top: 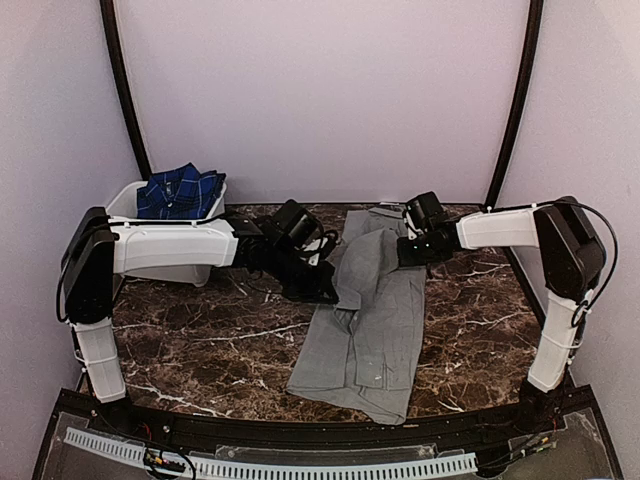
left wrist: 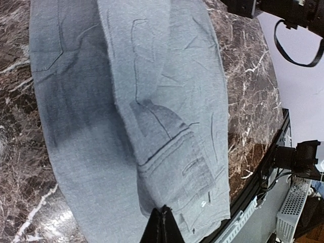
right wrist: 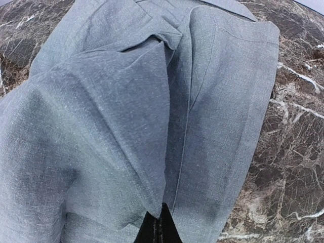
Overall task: Fold and stack the long sleeve shirts
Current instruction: Adjust the sleeve of the square-folded shirt.
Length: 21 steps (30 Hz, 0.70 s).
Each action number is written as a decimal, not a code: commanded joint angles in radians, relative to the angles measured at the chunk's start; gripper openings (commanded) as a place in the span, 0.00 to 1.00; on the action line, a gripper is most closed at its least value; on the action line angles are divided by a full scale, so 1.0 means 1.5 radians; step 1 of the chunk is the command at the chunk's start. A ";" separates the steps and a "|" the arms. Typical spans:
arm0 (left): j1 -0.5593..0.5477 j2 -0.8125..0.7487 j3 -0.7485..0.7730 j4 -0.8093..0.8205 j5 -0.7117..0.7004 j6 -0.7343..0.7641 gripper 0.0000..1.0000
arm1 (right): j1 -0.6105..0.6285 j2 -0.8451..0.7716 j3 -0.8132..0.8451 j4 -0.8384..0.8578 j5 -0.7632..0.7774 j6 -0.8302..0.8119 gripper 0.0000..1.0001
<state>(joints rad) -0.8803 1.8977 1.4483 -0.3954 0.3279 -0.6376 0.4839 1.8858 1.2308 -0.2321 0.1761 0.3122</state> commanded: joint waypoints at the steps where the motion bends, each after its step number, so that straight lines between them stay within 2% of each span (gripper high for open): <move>1: -0.015 -0.057 0.042 -0.041 0.048 0.018 0.00 | -0.020 -0.034 -0.011 0.028 -0.028 -0.024 0.00; 10: -0.018 -0.076 0.062 -0.005 0.135 -0.031 0.00 | -0.047 -0.043 -0.018 0.040 -0.078 -0.049 0.00; 13: -0.004 -0.082 0.016 0.070 0.196 -0.083 0.00 | -0.054 -0.045 -0.020 0.039 -0.086 -0.054 0.00; 16: 0.021 -0.084 -0.081 0.152 0.238 -0.158 0.00 | -0.057 -0.046 -0.017 0.027 -0.092 -0.058 0.08; 21: 0.061 -0.041 -0.196 0.245 0.274 -0.197 0.00 | -0.057 -0.055 -0.007 -0.011 -0.092 -0.053 0.26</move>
<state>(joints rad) -0.8272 1.8034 1.2591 -0.1493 0.6632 -0.8513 0.4046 1.8530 1.2098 -0.2157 0.0448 0.2352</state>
